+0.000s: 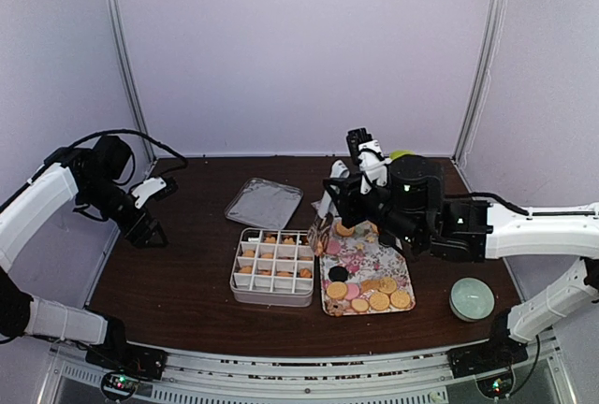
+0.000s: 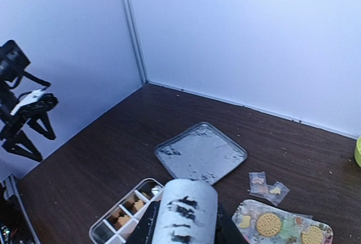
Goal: Pack the cookies
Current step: Place the fake cookies in the empty pocket of the box.
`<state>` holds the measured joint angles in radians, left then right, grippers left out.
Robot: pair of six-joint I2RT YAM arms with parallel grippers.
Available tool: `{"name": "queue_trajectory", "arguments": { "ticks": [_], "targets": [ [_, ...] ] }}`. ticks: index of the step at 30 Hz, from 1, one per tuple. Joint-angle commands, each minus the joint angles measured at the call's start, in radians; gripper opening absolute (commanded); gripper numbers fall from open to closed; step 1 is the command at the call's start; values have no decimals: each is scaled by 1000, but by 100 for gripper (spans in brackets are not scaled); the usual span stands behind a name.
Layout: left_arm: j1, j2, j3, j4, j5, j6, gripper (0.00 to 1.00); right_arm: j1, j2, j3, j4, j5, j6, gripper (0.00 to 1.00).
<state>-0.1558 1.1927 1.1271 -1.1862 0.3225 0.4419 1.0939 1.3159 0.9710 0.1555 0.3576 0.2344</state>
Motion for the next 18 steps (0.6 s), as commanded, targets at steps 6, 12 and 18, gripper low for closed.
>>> {"name": "queue_trajectory", "arguments": {
  "ticks": [6, 12, 18],
  "targets": [
    [17, -3, -54, 40, -97, 48, 77, 174, 286, 355, -41, -139, -87, 0],
    [18, -30, -77, 37, -111, 51, 78, 212, 457, 518, -66, -170, -122, 0],
    [18, -39, -76, 31, -98, 52, 78, 212, 519, 554, -65, -169, -144, 0]
  ]
}}
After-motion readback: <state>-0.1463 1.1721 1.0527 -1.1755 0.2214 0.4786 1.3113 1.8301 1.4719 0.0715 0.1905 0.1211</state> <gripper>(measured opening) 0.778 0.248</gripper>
